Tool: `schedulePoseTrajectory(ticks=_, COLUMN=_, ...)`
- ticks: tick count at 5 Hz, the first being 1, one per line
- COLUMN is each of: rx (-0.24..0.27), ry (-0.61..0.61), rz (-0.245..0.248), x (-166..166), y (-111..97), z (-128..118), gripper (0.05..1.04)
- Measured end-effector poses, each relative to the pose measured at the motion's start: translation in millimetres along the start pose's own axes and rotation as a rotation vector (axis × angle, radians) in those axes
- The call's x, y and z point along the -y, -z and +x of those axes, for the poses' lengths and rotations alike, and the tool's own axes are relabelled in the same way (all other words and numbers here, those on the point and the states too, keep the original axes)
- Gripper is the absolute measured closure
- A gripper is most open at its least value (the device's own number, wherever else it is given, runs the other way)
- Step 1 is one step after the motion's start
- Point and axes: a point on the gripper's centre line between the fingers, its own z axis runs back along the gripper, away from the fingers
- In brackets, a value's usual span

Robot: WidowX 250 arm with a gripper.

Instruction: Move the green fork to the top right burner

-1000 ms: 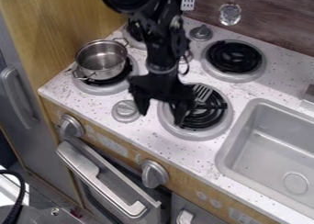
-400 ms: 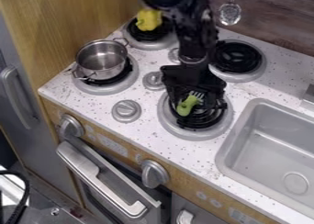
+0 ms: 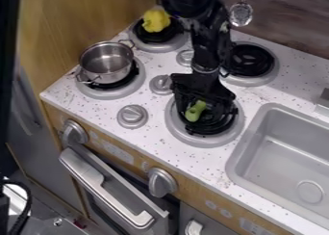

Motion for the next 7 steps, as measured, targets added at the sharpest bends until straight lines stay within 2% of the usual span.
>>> schedulePoseTrajectory(ticks=2, rx=-0.013, ry=-0.009, rz=-0.001, x=-2, y=3, z=-2, gripper=0.650)
schedulePoseTrajectory(ticks=3, rx=-0.009, ry=0.001, rz=-0.018, x=0, y=3, z=-2, gripper=0.669)
schedulePoseTrajectory(ticks=4, rx=0.064, ry=0.066, rz=-0.034, x=5, y=4, z=7, gripper=0.669)
schedulePoseTrajectory(ticks=5, rx=0.225, ry=0.070, rz=-0.013, x=8, y=0, z=32, gripper=0.669)
schedulePoseTrajectory(ticks=6, rx=0.325, ry=0.055, rz=-0.028, x=15, y=-12, z=62, gripper=0.669)
schedulePoseTrajectory(ticks=7, rx=0.338, ry=0.024, rz=-0.043, x=19, y=-1, z=82, gripper=0.669)
